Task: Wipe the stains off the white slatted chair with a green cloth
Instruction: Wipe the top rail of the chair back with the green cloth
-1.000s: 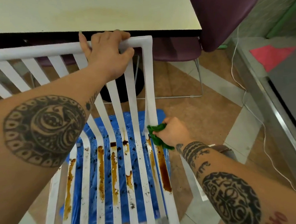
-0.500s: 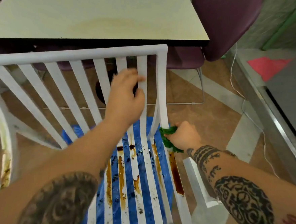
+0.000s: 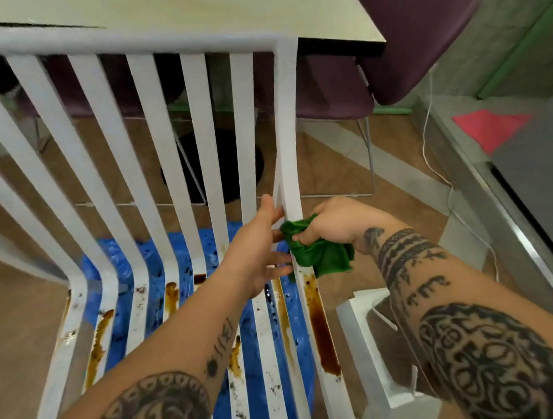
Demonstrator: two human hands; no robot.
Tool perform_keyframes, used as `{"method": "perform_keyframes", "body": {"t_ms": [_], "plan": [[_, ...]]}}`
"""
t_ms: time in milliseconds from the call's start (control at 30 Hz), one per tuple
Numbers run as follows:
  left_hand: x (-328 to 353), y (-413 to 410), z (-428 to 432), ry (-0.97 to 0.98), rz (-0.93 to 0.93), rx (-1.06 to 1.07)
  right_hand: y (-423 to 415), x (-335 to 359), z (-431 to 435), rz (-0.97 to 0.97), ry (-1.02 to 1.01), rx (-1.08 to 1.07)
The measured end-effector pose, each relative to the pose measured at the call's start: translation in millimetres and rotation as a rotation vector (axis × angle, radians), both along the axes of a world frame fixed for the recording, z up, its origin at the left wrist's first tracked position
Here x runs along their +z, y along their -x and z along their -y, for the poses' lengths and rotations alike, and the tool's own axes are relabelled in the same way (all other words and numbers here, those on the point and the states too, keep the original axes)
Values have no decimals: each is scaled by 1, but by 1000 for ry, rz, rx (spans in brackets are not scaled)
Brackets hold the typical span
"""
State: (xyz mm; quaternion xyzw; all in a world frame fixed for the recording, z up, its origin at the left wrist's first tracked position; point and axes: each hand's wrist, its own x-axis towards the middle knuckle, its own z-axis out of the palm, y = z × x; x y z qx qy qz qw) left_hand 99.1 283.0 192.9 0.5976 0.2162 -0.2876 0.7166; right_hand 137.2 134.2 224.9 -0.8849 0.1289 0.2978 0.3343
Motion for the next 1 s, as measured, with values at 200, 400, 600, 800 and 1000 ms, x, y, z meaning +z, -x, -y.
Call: {"method": "perform_keyframes", "body": {"t_ms": [200, 400, 600, 800, 1000], "plan": [[-17, 10, 0, -56, 82, -49, 20, -8, 8, -7, -123, -87], [-18, 34, 4, -98, 171, -107, 50, -9, 10, 75, -117, -111], [-2, 74, 5, -201, 202, -150, 85, -7, 12, 313, -116, -252], [35, 105, 2, -295, 487, 82, 119, 43, 17, 525, -398, -418], [79, 151, 1, -195, 647, -5, 168, 84, -9, 411, -791, -449]]}}
